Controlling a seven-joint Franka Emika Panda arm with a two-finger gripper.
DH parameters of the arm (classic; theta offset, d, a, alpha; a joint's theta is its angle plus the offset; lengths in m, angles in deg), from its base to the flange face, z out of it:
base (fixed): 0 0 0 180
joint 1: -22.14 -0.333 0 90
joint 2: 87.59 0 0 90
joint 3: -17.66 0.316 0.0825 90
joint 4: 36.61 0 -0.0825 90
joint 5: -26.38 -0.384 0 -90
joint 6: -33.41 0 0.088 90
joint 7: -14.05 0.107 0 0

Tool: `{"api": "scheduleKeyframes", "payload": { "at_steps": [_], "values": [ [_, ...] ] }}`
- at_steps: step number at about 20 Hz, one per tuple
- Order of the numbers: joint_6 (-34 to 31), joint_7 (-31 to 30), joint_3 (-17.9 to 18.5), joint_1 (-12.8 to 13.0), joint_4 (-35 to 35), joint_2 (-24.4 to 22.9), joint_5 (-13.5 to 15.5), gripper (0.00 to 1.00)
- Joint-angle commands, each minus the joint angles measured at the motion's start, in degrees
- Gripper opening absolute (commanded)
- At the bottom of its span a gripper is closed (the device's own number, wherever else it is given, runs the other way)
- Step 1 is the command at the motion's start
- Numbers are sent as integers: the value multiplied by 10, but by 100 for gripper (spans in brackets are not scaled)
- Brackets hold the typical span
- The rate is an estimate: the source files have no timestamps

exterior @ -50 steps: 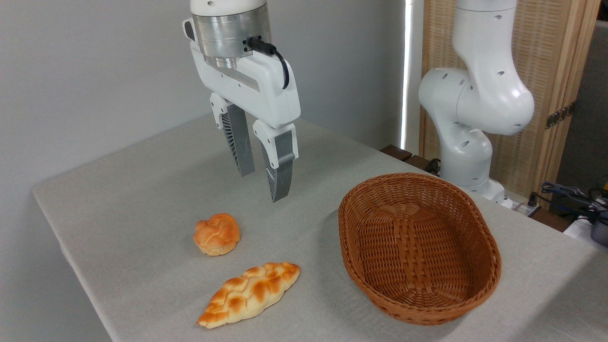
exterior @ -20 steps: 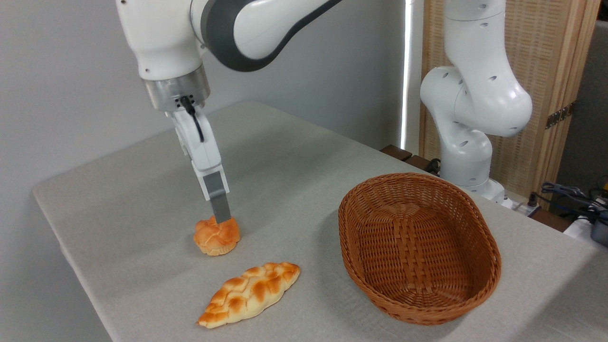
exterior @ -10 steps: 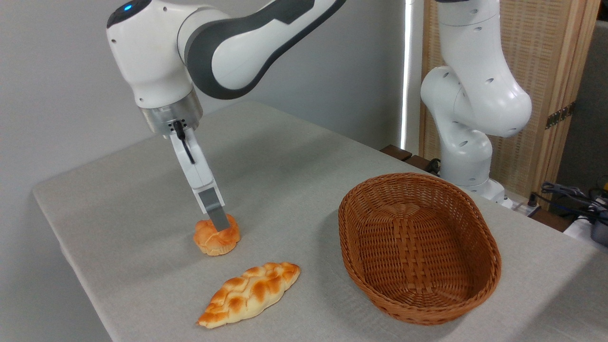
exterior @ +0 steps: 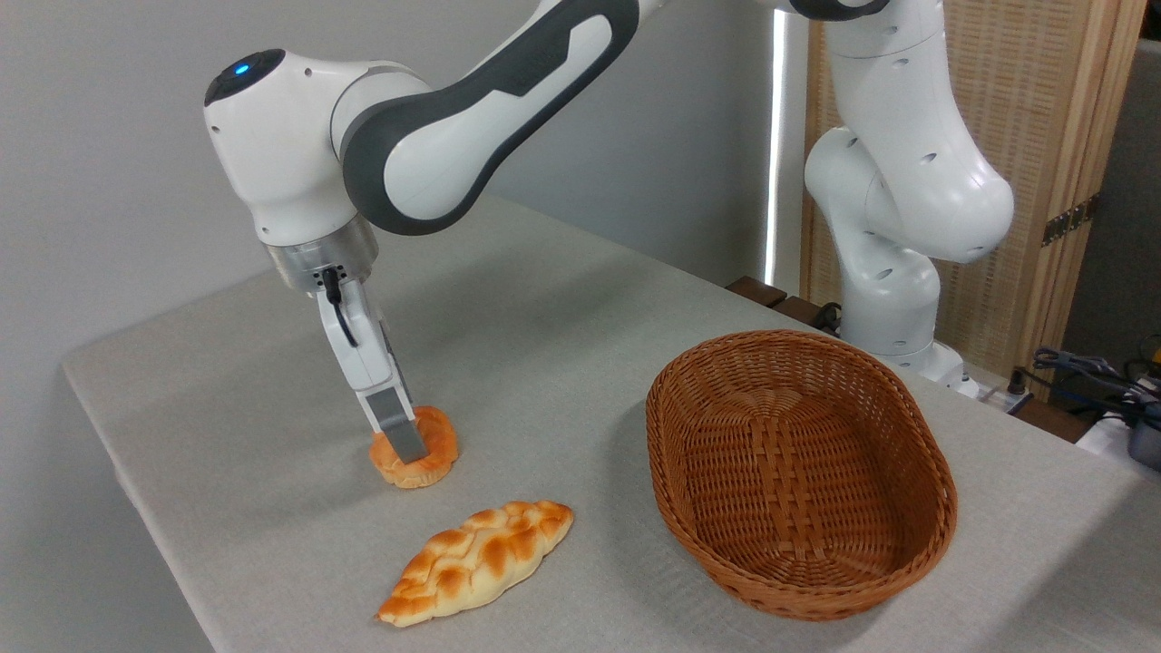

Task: Put bread into the basket
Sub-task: 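Close the gripper fingers around the round bread roll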

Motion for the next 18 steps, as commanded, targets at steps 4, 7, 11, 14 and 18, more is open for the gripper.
{"api": "scheduleKeyframes", "payload": {
  "at_steps": [4, 7, 11, 14, 18],
  "values": [
    [9, -10, 0, 7, -9, -2, -36, 88],
    [9, -10, 0, 7, -9, -2, -36, 48],
    [9, -9, 0, 7, -8, -3, -38, 11],
    [8, -8, -1, 7, -8, -5, -44, 2],
    [8, -7, -1, 7, -5, -8, -45, 0]
  ]
}}
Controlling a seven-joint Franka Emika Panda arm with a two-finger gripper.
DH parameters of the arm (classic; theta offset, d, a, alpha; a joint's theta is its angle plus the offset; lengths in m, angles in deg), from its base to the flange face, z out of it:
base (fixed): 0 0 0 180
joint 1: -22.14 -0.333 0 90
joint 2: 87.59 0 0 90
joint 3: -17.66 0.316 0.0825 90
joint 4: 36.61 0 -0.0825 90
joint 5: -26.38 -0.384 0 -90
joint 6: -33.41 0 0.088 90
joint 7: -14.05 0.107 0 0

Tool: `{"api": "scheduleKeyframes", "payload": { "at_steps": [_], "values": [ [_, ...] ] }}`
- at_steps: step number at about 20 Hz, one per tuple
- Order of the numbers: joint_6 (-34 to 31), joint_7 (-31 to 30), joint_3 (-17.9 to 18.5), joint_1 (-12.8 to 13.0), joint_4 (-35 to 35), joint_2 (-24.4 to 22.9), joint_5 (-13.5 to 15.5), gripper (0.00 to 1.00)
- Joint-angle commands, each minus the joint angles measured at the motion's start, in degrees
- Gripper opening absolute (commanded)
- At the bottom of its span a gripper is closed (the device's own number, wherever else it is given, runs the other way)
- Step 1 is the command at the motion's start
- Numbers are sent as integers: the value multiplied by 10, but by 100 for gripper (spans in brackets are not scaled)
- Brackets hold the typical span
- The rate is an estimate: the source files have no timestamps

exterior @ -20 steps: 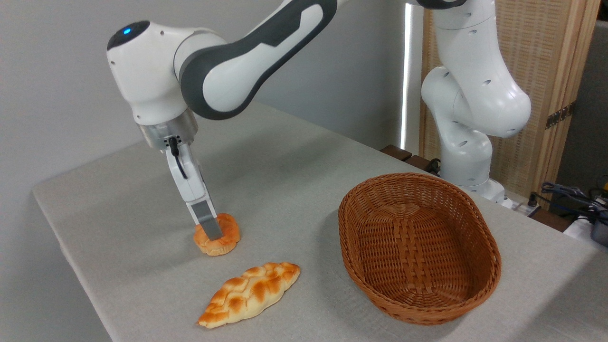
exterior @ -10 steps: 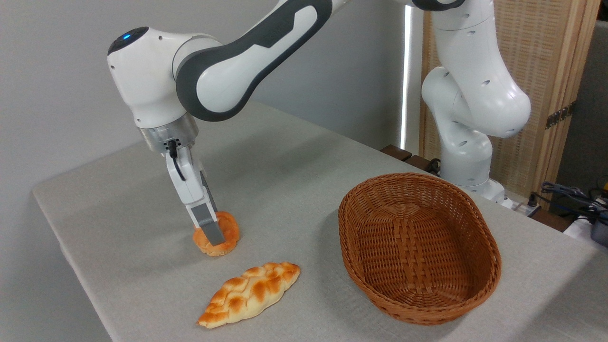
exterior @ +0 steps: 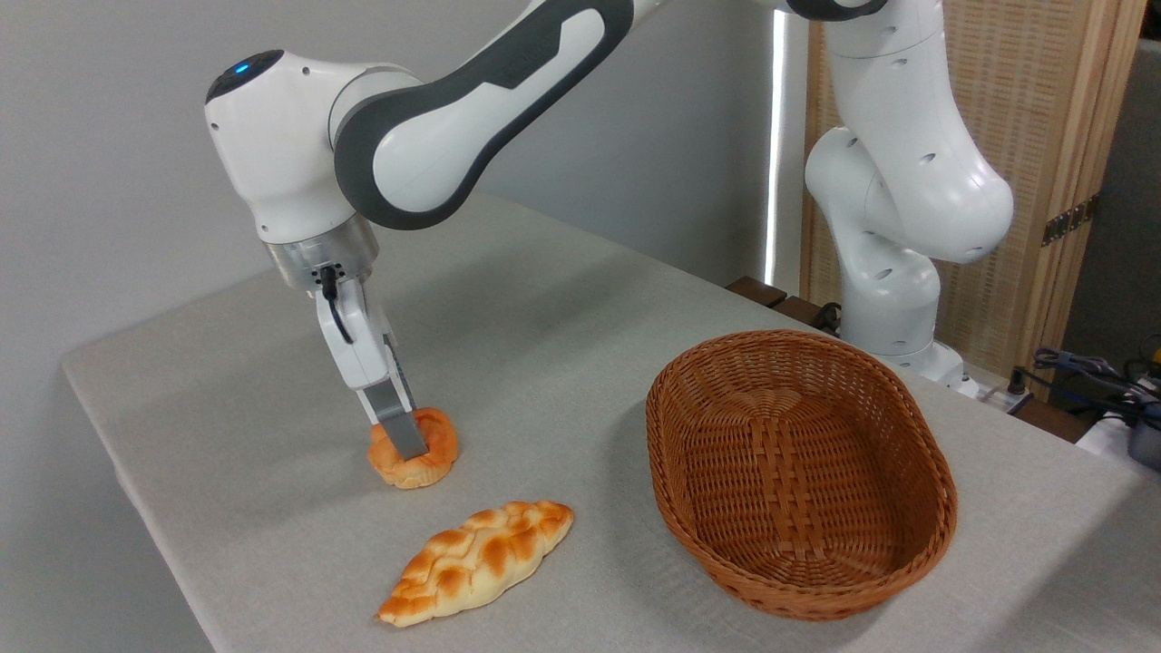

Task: Put bread into the basket
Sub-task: 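Close the gripper fingers around the round bread roll, then lift the round roll and carry it over the wicker basket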

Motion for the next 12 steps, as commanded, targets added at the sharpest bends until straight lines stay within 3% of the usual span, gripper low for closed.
{"api": "scheduleKeyframes", "payload": {
  "at_steps": [1, 3, 7, 12],
  "values": [
    [7, -5, 0, 2, -2, -7, -12, 0],
    [7, -5, 0, 2, -1, -8, -21, 0],
    [6, -5, -19, 2, 0, -8, -85, 0],
    [1, -7, -26, 1, 6, -14, -90, 0]
  ]
}}
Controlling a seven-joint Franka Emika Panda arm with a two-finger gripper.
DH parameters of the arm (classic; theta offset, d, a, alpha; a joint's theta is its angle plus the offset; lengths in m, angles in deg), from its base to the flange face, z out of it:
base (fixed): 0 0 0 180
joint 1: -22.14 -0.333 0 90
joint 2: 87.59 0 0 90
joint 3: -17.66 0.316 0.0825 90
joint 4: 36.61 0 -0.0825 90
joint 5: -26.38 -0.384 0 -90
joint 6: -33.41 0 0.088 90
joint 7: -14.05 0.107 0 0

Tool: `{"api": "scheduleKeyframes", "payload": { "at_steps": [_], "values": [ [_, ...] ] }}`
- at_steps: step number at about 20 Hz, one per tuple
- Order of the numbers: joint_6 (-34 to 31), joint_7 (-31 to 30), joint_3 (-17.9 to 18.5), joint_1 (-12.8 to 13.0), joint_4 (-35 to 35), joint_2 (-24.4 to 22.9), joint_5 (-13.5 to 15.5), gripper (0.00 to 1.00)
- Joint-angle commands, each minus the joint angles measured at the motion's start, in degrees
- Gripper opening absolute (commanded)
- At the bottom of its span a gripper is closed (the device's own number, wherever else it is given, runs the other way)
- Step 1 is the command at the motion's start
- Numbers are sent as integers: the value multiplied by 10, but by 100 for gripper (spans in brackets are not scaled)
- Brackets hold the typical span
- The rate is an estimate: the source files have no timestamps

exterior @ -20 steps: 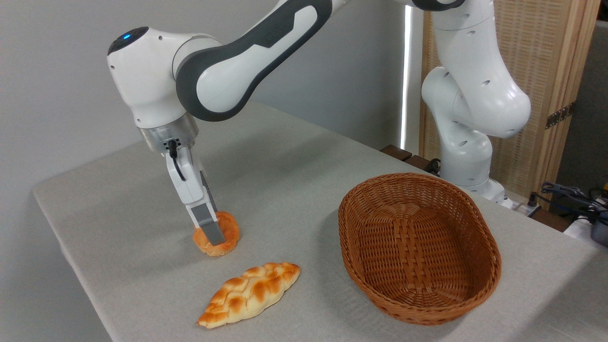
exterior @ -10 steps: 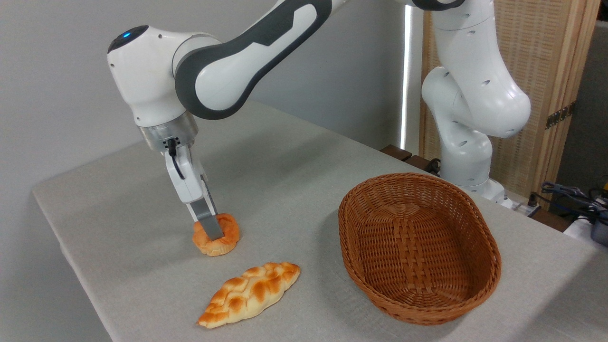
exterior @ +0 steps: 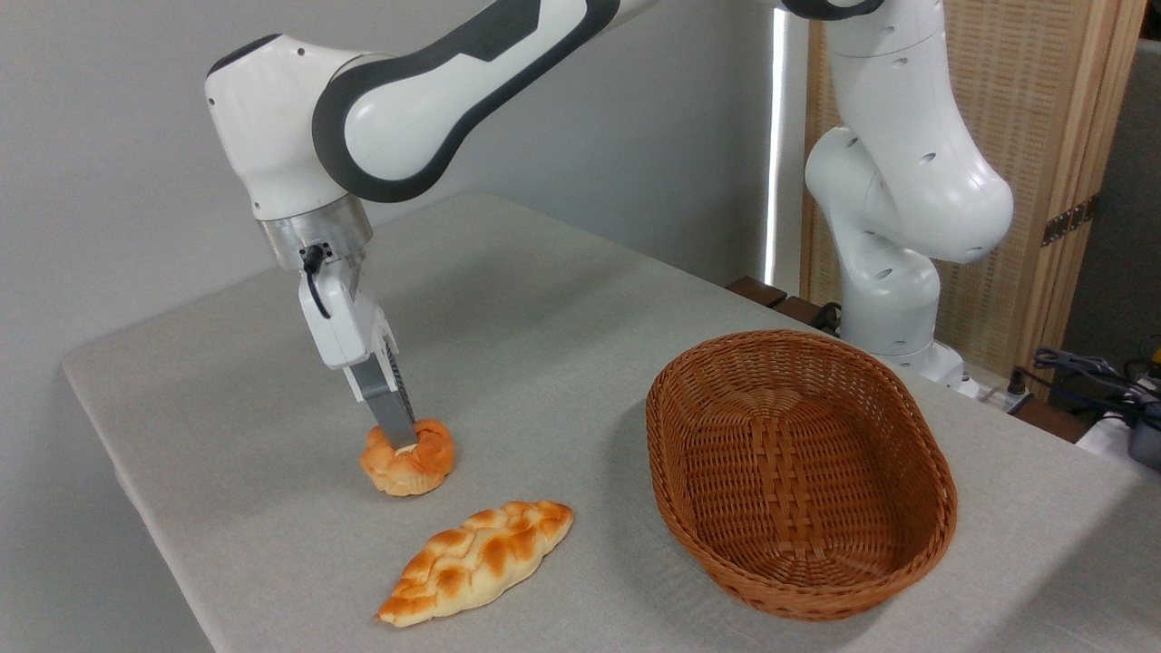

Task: Put bread into the basket
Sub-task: 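Lift the round roll and carry it over the wicker basket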

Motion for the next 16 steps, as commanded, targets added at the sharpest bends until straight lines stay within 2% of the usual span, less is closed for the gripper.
{"api": "scheduleKeyframes", "payload": {
  "at_steps": [1, 5, 10, 13, 16],
  "values": [
    [1, -6, 1, 0, 5, -14, -10, 0],
    [-4, -3, 6, -4, 24, -16, -9, 0],
    [-78, 6, 13, -9, 57, -26, -9, 0],
    [-136, 65, 36, -14, 54, -59, -2, 0],
    [-207, 151, 66, -17, 53, -80, -2, 0]
  ]
}}
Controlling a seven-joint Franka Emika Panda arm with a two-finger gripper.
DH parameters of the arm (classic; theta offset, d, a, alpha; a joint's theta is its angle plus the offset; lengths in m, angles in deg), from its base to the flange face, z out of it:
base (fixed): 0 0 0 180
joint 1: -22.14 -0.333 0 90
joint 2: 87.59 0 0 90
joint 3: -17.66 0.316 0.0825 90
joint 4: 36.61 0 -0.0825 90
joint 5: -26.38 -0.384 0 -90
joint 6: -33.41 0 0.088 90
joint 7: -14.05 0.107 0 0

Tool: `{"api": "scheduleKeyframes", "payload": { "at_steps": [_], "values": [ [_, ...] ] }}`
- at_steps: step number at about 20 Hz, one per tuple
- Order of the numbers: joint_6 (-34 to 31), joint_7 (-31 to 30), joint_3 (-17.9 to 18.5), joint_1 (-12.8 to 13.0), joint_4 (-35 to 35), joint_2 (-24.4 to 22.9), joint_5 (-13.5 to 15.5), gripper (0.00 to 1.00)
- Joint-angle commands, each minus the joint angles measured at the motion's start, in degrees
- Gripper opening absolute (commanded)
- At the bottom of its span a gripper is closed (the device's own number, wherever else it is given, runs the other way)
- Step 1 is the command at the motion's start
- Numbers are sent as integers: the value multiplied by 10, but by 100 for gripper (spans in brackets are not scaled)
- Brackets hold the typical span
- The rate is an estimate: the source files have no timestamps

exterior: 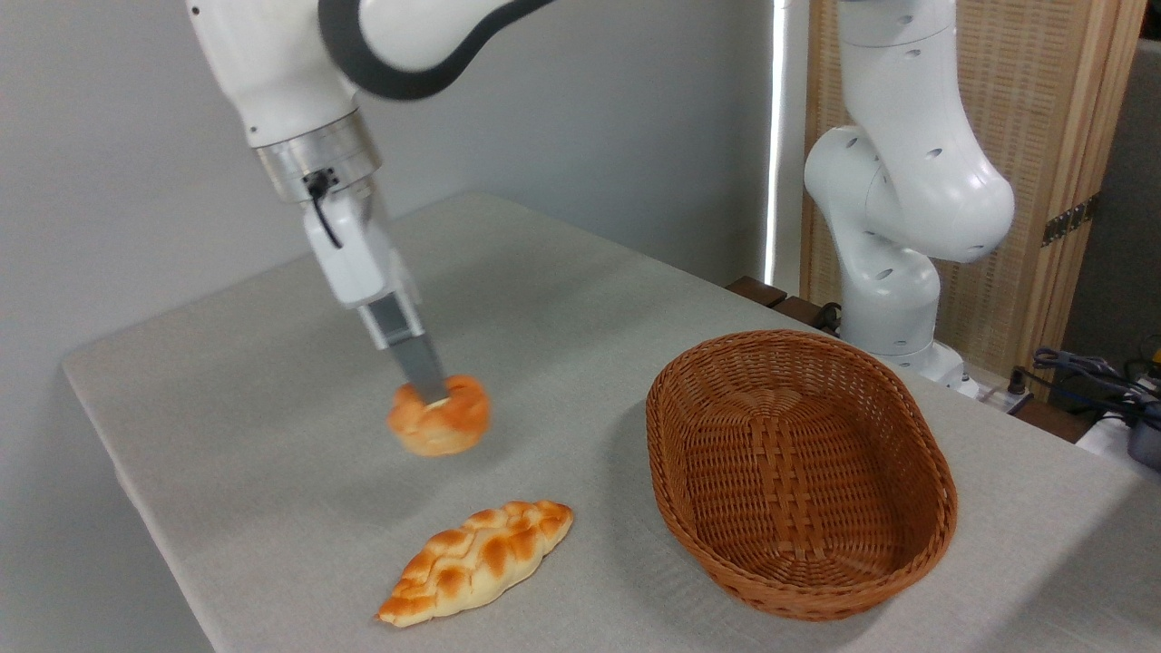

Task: Put bread into the basket
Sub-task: 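Lift the round roll and carry it over the wicker basket, then lower the roll into the basket and open the gripper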

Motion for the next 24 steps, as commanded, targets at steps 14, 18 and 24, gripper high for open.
{"api": "scheduleKeyframes", "payload": {
  "at_steps": [14, 18, 24],
  "values": [
    [-80, 398, 222, 1, -177, -226, -8, 4],
    [-57, 397, 254, 2, -219, -229, -9, 11],
    [41, 394, 285, 2, -286, -228, -18, 29]
  ]
}}
